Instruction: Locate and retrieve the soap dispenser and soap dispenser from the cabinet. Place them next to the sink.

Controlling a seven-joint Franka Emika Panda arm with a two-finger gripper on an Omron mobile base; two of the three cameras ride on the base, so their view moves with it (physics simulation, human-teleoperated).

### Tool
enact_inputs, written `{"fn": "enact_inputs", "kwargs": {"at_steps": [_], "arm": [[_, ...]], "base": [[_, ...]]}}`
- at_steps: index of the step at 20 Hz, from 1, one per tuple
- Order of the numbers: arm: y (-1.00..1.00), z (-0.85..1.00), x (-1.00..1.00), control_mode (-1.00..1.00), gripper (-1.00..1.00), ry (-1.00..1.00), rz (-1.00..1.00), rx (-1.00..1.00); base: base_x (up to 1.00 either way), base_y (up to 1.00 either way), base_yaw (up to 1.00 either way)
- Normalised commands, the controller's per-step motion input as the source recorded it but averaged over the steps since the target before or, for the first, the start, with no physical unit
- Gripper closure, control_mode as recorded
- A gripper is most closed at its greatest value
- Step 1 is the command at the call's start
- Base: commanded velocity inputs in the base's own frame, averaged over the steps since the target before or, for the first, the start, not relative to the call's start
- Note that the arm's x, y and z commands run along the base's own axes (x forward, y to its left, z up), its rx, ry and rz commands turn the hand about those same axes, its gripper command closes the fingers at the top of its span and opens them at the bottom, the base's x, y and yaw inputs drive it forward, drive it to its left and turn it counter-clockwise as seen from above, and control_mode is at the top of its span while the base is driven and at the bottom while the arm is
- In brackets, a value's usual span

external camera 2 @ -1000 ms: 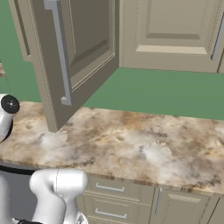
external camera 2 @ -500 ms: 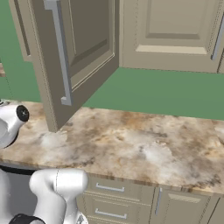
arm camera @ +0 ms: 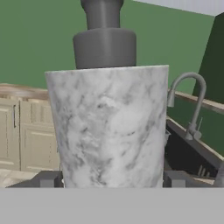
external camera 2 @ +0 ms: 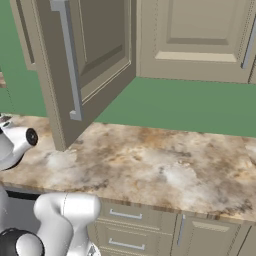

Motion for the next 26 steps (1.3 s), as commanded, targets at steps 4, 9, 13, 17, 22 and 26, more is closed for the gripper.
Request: {"fn": "enact_inputs", "kwargs": {"at_steps": [4, 9, 13, 17, 22, 26], "arm": [[0.18, -0.34, 0.37, -1.0, 1.0, -0.03, -0.01, 0.02], [0.26, -0.41, 0.37, -1.0, 1.0, 0.03, 0.0, 0.01], [0.3, -0.35, 0.38, -1.0, 1.0, 0.11, 0.0, 0.0], [0.14, -0.29, 0.54, -1.0, 1.0, 0.07, -0.04, 0.01], [0.12, -0.35, 0.52, -1.0, 1.0, 0.0, -0.04, 0.01], [0.13, -0.33, 0.36, -1.0, 1.0, -0.03, -0.01, 0.01]], "base": [[0.0, 0.0, 0.0], [0.0, 0.0, 0.0], [0.0, 0.0, 0.0], [0.0, 0.0, 0.0], [0.0, 0.0, 0.0], [0.0, 0.0, 0.0]]}}
